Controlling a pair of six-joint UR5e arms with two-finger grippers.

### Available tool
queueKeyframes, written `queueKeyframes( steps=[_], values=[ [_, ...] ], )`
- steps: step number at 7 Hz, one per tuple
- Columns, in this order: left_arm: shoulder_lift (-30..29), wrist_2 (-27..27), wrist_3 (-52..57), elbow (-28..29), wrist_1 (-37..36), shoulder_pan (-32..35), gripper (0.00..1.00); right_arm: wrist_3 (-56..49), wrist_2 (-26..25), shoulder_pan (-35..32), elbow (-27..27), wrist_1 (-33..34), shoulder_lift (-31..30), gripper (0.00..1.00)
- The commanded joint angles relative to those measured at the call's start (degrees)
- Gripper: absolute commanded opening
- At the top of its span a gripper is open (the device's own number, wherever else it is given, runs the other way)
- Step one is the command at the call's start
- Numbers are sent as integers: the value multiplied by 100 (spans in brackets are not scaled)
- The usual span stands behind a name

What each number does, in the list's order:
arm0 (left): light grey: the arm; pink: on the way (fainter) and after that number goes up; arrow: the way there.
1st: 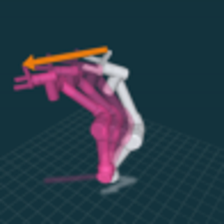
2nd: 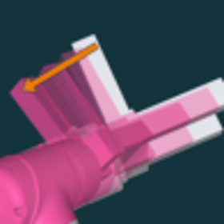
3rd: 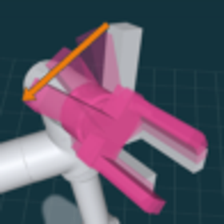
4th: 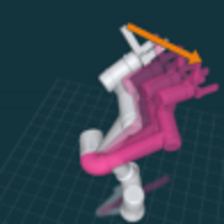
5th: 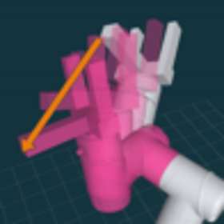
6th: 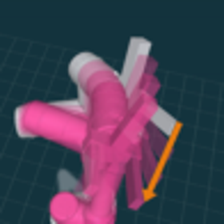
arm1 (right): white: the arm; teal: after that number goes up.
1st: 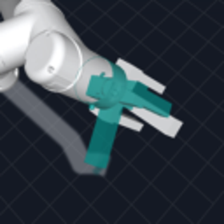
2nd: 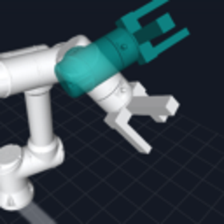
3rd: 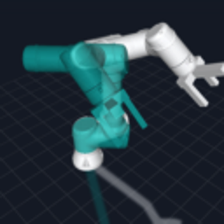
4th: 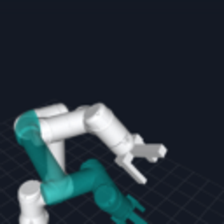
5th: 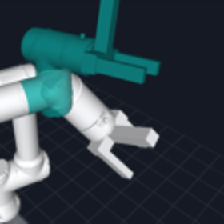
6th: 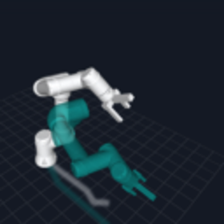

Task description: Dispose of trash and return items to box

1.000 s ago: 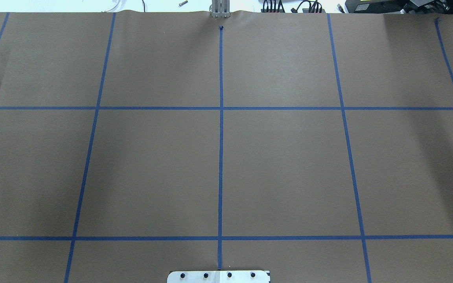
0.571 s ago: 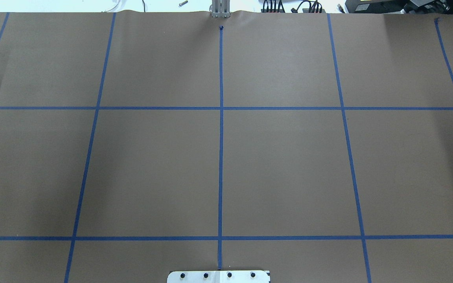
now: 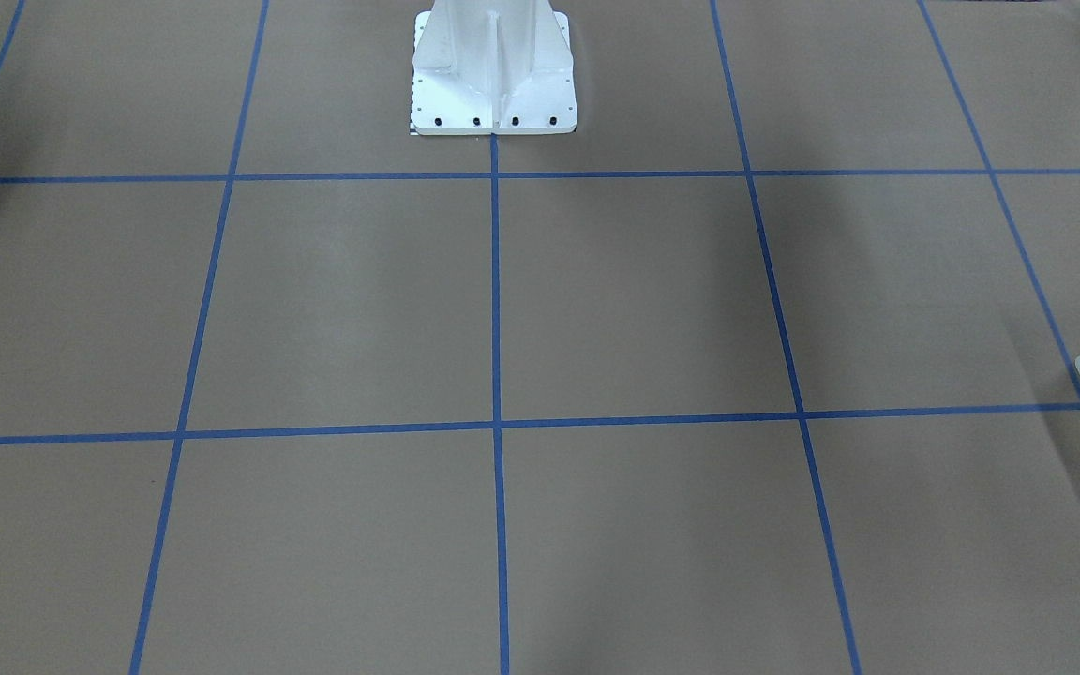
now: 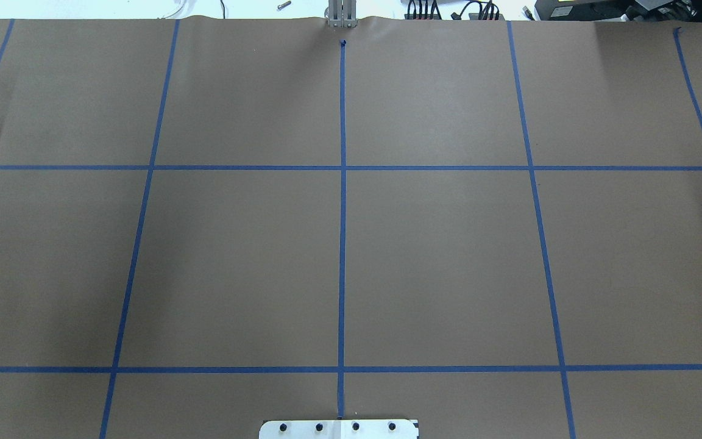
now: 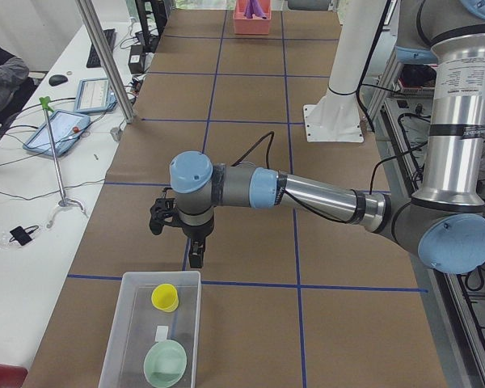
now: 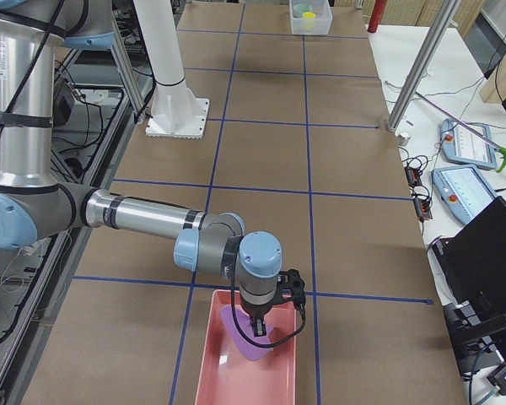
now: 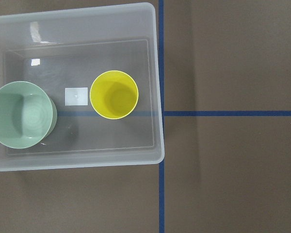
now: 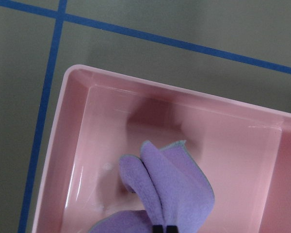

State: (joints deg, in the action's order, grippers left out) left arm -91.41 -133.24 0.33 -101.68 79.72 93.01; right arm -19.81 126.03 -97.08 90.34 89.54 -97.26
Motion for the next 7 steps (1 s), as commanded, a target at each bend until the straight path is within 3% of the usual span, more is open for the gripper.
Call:
queueKeyframes(
  steps=[1, 2, 3, 4, 5, 7],
  values=[
    [9, 0, 2, -1, -9, -2, 99, 152, 36, 214, -52, -59, 5, 0],
    [9, 0, -7, -1, -18, -11, 99, 492, 53, 276, -61, -199, -3, 0],
    [9, 0, -7, -1, -9, -2, 99, 713, 219, 320, -113, -253, 5, 12],
    [9, 0, -7, -1, -9, -11, 99, 829, 290, 425, -79, -506, 14, 70],
    [9, 0, 2, -1, -9, -11, 99, 804, 439, 409, 174, -665, 66, 100],
    [36, 0, 2, -1, 0, -11, 99, 1118, 658, 409, 798, 225, 372, 100]
  ],
)
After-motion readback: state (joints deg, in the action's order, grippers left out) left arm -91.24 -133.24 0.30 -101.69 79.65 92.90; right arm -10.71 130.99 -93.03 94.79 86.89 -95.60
